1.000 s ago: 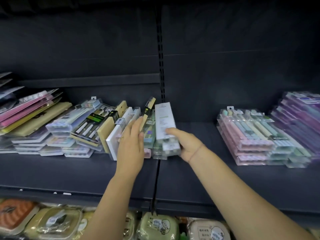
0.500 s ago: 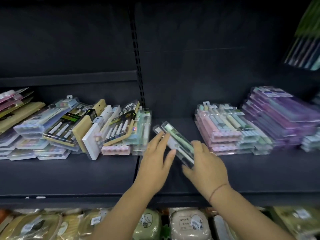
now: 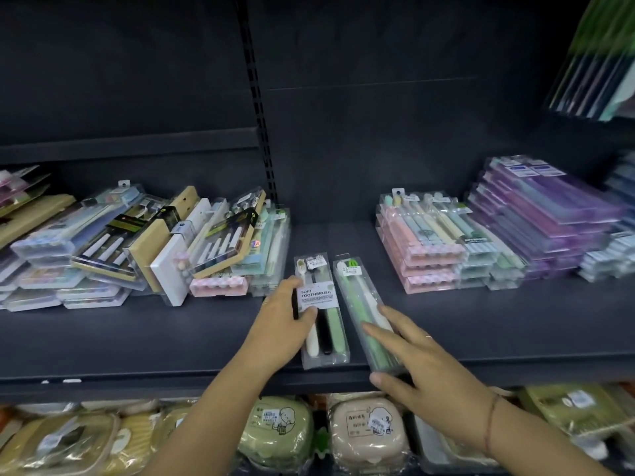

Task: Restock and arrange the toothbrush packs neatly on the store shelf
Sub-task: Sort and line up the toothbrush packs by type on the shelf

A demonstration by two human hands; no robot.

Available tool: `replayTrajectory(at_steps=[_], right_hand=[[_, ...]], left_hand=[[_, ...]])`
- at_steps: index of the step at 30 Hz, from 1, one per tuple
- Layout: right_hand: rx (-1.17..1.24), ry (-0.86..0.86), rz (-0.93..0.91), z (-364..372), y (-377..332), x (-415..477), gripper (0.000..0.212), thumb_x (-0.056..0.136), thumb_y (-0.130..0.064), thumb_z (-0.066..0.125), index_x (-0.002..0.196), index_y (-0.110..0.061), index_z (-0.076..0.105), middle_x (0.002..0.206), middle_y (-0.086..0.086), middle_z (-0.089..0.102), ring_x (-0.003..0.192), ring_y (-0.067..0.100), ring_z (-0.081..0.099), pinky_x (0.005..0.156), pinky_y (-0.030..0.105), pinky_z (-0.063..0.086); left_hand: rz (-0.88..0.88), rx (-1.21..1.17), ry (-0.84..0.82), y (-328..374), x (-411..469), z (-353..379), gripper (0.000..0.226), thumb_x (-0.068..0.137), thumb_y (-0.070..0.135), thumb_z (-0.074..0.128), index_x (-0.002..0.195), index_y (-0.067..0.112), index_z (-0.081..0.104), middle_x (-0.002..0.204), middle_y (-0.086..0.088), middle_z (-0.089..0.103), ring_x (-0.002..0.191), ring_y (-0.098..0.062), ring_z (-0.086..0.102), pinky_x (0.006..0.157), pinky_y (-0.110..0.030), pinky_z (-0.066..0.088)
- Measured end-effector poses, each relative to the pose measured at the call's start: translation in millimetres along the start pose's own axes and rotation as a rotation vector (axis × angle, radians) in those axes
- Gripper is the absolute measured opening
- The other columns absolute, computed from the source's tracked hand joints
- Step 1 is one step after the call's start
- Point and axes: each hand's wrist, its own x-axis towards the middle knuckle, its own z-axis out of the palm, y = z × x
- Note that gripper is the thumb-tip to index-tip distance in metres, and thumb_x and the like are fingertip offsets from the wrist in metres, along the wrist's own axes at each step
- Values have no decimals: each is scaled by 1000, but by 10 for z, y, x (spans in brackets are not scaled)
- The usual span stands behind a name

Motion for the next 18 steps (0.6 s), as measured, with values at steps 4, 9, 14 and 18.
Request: replayTrajectory(at_steps=[4,9,14,18], right_hand=[[135,159,38,78,23,14,73,91,-35,65,146,-44,18,146,-34,12,132,-12,23,111,9,21],[241,305,144,169,77,65,97,82,-23,76,152,-34,9,135,-27,33,126,-4,37,103,4,26],[281,383,173,174,115,88,93,80,-21,79,150,-35,20,128,-26,42,120,-3,41,103,10,30],[2,527,77,246,175,73,51,81,-29,68,130,-31,56,126,-13,53,114,13,52,100,37,41]], left_hand=[[18,16,-92,20,-36,-5,82,88,55,61,154,30,20,155,13,33,142,-8,28,117,-35,27],[-16,60,-168,86,-148,88,128,60,76,69,156,33,-5,164,12,4,150,-10,7,122,-39,17],[-9,203,-158,138,-214,187,133,64,60,82,154,32,-13,162,10,-16,151,-14,-6,123,-38,9],[35,198,-81,121,-213,247,106,78,52,74,155,35,4,164,4,-7,151,-17,1,122,-38,12]])
